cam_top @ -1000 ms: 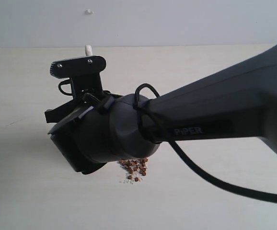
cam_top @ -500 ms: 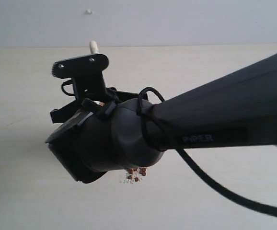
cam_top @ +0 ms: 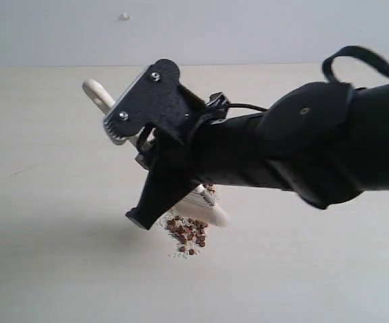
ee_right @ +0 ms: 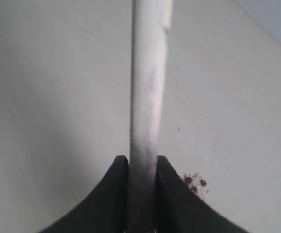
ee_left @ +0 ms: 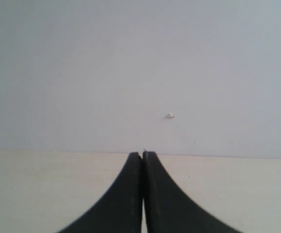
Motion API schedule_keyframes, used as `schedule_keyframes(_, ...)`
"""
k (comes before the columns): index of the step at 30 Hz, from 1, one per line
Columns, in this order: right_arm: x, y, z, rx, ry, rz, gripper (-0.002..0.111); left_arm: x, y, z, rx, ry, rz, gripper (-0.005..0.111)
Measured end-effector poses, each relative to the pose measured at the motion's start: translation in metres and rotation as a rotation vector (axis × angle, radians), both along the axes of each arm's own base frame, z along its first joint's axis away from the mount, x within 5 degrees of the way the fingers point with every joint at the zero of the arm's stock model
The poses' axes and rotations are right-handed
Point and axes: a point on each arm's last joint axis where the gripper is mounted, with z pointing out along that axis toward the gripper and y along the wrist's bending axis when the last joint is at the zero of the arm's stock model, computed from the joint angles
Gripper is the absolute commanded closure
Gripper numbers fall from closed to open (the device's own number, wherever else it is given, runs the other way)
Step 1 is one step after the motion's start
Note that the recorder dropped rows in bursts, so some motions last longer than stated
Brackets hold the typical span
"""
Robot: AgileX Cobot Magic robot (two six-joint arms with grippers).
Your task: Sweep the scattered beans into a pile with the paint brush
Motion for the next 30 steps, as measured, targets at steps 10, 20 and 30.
schedule_keyframes(10,-0.017,-0.02,0.008,0.236,0.201,0.492,0.108,0.0,0.0,0.0,0.0,0.0,0.0,0.107)
schedule_keyframes(20,0.0,-0.061,0.014,0.468,0.283,0.696,0.108,0.0,0.0,0.0,0.0,0.0,0.0,0.107)
schedule_keyframes(30,0.021,-0.06,-0.063,0.399,0.529,0.585,0.108,0.0,0.0,0.0,0.0,0.0,0.0,0.107)
